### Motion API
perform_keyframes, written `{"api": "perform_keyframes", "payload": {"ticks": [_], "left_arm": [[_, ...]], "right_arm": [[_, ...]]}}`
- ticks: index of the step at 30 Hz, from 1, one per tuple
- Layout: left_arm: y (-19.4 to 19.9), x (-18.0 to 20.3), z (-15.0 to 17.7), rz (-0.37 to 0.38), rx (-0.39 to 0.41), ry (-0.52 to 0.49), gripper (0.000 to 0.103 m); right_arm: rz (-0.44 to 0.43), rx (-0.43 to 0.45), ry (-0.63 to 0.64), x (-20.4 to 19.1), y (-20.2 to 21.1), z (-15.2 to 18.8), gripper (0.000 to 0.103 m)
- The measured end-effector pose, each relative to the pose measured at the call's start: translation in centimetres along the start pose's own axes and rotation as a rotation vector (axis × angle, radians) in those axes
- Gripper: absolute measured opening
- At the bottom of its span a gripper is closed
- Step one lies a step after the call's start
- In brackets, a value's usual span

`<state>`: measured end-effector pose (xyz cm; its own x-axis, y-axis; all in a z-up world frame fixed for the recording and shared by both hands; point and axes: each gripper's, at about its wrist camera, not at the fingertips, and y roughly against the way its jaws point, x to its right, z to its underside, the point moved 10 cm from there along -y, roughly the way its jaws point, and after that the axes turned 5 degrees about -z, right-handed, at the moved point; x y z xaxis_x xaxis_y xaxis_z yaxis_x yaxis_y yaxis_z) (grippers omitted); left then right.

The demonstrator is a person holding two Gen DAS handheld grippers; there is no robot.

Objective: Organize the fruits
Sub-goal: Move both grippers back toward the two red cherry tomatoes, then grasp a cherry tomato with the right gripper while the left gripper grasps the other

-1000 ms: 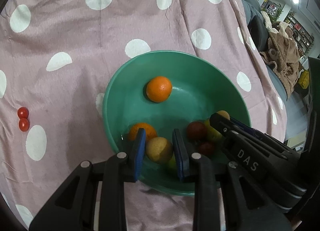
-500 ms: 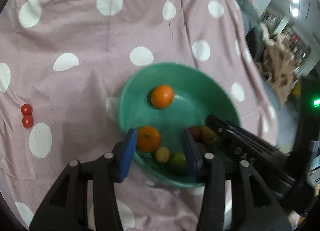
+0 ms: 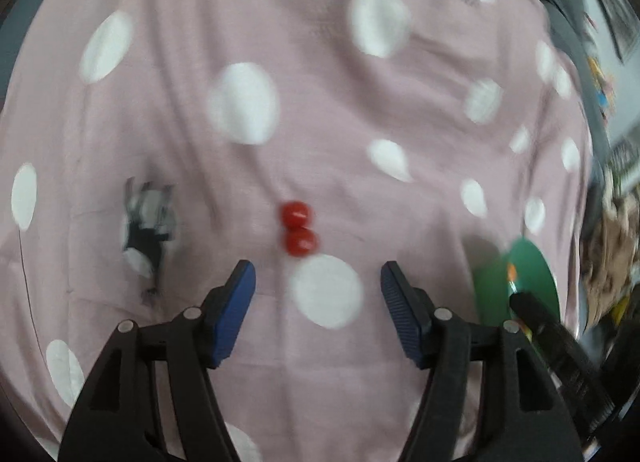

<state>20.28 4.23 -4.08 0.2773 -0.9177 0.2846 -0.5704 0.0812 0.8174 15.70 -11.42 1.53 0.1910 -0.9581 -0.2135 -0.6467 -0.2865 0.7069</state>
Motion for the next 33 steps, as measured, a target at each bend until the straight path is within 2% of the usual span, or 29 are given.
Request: {"api": "perform_keyframes", "payload": {"ticks": [3, 7, 9, 12, 16, 18, 21, 24, 29, 33], "left_arm": [[-1.1, -2.1, -1.0, -0.022, -0.007, 0.034, 0.063], [-2.3, -3.2, -2.4, -0.016, -0.02, 0.074, 0.062], [-2.8, -3.3, -3.1, 0.004, -0.03, 0.082, 0.055], [-3.6, -3.7, -4.0, 0.029, -0.035, 0.105, 0.052], [-5.1, -4.1, -4.5, 0.025, -0.061, 0.094, 0.049], [-6.0, -4.2, -4.4, 0.027, -0.081, 0.096, 0.048], [-6.8, -3.8, -4.4, 0.039, -0.094, 0.096, 0.048], [-7.5, -3.4, -4.5, 0.035, -0.092, 0.092, 0.046], [-8.6, -1.7, -3.9, 0.057, -0.115, 0.074, 0.04], [-9.4, -0.5, -3.7, 0.03, -0.112, 0.04, 0.036]], "right_arm": [[-0.059, -0.078, 0.104, -5.1, -4.5, 0.8, 0.051], [-0.097, -0.192, 0.18, -9.3, -9.6, 2.0, 0.051], [-0.107, -0.228, 0.207, -11.0, -12.0, 2.5, 0.048], [-0.102, -0.289, 0.206, -11.6, -14.9, 3.2, 0.043], [-0.078, -0.3, 0.209, -11.6, -17.0, 3.5, 0.038], [-0.072, -0.336, 0.204, -11.4, -17.8, 4.2, 0.031], [-0.037, -0.297, 0.211, -11.2, -17.8, 3.9, 0.031], [-0.055, -0.302, 0.167, -10.6, -17.2, 4.0, 0.03], [-0.046, -0.259, 0.053, -7.5, -13.5, 3.4, 0.03], [-0.011, -0.212, 0.004, -5.2, -10.1, 3.3, 0.03]]}}
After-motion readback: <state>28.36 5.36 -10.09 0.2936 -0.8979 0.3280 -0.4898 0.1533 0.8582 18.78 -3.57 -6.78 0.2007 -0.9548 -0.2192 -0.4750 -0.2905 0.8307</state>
